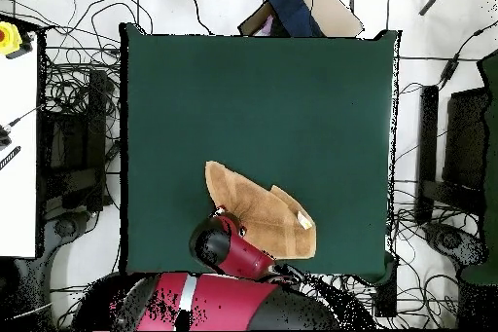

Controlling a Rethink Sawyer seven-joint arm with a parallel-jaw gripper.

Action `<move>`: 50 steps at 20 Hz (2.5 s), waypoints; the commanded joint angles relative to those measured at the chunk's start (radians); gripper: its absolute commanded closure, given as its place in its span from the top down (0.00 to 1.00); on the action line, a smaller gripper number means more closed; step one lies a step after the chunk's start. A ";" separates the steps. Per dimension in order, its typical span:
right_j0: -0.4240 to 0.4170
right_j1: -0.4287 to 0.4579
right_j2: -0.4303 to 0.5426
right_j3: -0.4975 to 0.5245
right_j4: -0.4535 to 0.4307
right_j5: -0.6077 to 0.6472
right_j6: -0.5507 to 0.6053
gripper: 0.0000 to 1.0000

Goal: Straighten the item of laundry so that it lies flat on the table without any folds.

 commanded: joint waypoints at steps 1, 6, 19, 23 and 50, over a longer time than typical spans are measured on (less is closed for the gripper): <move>0.043 0.078 0.307 -0.062 0.070 0.064 0.382 0.00; 0.060 0.025 0.326 -0.039 0.086 0.079 0.410 0.00; 0.113 -0.104 0.348 -0.009 0.157 0.167 0.443 0.00; 0.128 -0.152 0.350 0.002 0.182 0.212 0.453 0.00; 0.185 -0.277 -0.250 -0.160 0.054 0.502 0.228 1.00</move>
